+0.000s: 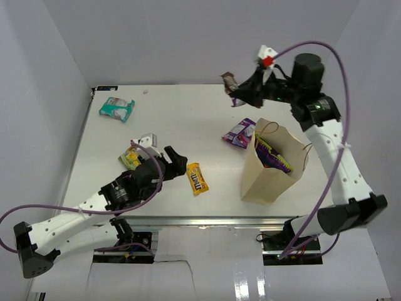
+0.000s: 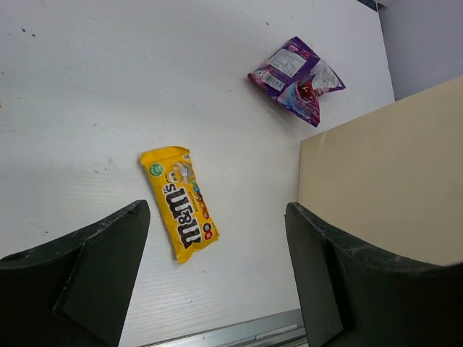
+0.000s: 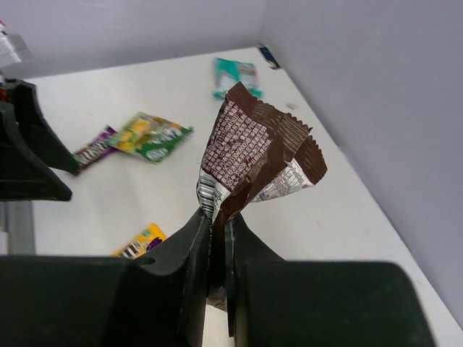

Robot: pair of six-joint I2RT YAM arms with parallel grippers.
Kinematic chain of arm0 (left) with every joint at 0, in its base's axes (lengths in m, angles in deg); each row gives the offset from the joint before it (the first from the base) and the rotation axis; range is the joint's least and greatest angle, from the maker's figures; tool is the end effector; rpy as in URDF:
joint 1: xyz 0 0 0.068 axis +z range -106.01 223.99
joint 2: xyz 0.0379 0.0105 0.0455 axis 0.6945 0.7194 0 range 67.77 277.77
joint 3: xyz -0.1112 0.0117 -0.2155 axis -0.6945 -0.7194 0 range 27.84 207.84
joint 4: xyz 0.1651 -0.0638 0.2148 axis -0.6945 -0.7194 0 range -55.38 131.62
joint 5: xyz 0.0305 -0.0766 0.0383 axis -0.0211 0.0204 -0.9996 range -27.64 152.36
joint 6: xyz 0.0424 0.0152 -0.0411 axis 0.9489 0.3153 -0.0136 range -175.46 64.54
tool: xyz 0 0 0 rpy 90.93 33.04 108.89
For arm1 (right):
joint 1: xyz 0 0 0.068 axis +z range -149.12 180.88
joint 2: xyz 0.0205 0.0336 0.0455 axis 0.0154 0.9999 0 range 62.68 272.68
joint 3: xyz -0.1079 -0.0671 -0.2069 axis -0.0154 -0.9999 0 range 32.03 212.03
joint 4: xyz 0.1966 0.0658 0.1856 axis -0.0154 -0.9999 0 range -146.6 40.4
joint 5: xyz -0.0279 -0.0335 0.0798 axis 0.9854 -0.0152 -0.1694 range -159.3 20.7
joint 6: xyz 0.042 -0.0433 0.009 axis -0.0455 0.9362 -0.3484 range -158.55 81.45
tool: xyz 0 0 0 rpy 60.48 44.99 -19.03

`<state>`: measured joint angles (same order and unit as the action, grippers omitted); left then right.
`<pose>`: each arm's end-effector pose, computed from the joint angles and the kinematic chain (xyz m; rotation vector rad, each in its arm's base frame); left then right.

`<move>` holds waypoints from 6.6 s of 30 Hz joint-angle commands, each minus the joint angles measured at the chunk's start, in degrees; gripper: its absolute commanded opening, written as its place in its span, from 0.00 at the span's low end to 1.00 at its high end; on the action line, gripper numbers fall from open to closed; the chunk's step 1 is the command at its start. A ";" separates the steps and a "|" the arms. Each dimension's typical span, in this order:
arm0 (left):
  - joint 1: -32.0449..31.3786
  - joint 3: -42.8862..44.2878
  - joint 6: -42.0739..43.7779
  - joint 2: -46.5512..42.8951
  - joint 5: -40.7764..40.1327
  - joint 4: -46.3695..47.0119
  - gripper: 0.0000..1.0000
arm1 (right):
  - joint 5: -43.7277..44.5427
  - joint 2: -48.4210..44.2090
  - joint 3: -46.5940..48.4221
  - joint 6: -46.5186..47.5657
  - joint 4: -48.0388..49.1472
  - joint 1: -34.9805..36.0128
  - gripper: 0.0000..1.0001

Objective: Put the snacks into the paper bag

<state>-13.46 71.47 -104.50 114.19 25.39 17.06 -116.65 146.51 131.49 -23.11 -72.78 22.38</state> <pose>0.1431 -0.1734 0.2786 -0.2525 1.9728 -0.5605 0.3002 0.1543 0.4598 -1.0938 1.3276 0.7775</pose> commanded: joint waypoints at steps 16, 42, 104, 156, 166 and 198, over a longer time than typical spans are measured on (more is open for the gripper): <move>11.39 6.02 -12.75 20.82 19.65 -4.79 0.87 | 35.74 -38.03 -30.37 1.00 -3.89 -11.56 0.08; 12.19 12.87 -9.77 44.98 23.61 -5.85 0.84 | 29.43 -41.73 -36.36 3.37 -11.36 -11.56 0.89; 0.32 55.70 29.43 40.73 48.68 16.74 0.78 | 27.65 -14.52 -12.46 -6.04 3.77 -17.10 0.98; 9.20 4.88 11.86 4.22 12.01 3.38 0.98 | 26.96 42.73 1.43 -39.52 -15.85 -12.36 0.69; 9.11 2.60 8.00 -0.79 11.13 1.62 0.98 | 25.22 39.75 3.80 -34.62 -9.79 -14.55 0.08; 9.20 -3.91 -14.66 -8.88 5.15 -14.35 0.98 | -11.18 -18.60 -8.66 2.38 -1.69 -37.14 0.08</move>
<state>-4.50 65.92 -110.58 106.45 35.16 11.93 -123.51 132.61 126.09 -28.79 -73.63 -12.40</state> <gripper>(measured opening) 0.975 0.123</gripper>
